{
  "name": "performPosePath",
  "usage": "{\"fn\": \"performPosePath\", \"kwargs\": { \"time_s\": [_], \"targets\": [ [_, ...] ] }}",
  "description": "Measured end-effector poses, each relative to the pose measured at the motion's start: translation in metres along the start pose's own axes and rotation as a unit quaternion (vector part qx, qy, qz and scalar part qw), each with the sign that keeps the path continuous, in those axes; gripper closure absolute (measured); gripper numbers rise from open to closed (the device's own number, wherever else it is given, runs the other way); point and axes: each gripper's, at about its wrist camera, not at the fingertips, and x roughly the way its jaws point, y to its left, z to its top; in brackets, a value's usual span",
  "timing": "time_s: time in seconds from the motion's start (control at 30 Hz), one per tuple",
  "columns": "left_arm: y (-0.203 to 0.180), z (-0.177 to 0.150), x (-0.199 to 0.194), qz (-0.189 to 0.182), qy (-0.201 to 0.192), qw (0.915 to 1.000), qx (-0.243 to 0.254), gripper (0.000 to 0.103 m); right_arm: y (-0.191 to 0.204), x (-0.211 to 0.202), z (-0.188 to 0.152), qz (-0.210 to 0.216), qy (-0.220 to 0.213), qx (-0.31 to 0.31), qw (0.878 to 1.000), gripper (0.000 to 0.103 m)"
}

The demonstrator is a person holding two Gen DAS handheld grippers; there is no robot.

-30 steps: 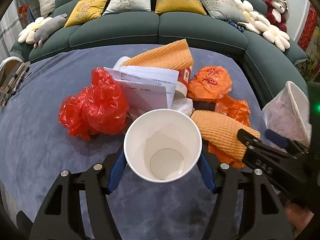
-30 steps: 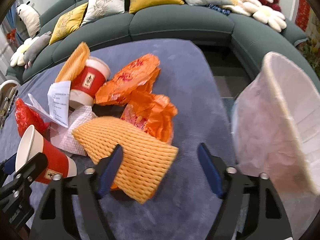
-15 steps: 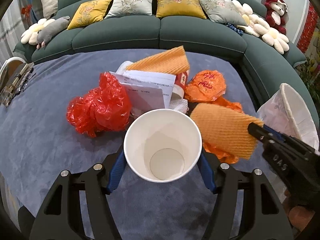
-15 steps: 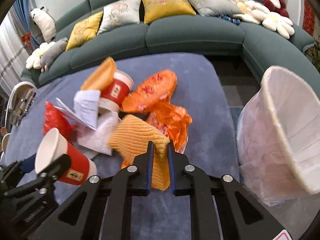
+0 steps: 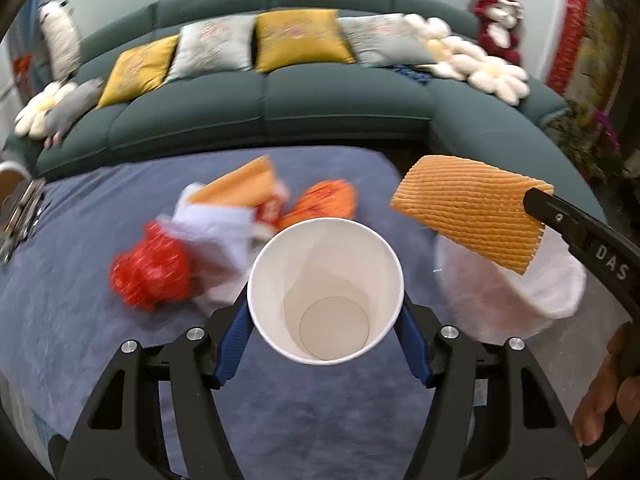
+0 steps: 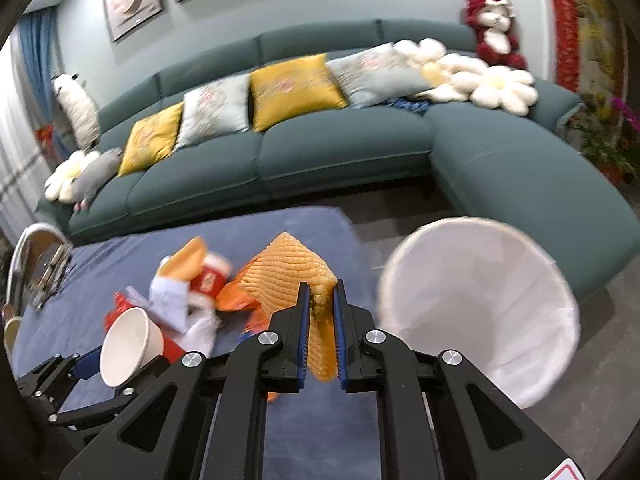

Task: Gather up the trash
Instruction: 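Carry cup and mesh sleeve over the wastebasket and open both tools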

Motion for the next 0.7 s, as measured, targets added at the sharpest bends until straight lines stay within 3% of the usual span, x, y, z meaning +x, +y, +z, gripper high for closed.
{"fn": "performPosePath", "kwargs": {
  "time_s": [0.17, 0.4, 0.7],
  "targets": [
    [-0.056, 0.020, -0.009, -0.048, -0.017, 0.9978, 0.043, 0.041, -0.055, -0.015, 0.006, -0.046, -0.018, 0.022, 0.999, 0.092],
    [-0.128, 0.036, 0.003, -0.113, -0.008, 0.9901, 0.083, 0.040, -0.125, -0.020, 0.002, -0.103, -0.019, 0.055, 0.993, 0.092],
    [-0.187, 0.047, 0.033, -0.174, 0.013, 0.9791, 0.104, 0.040, -0.175, -0.011, -0.004, -0.133, -0.014, 0.091, 0.987, 0.092]
  ]
}}
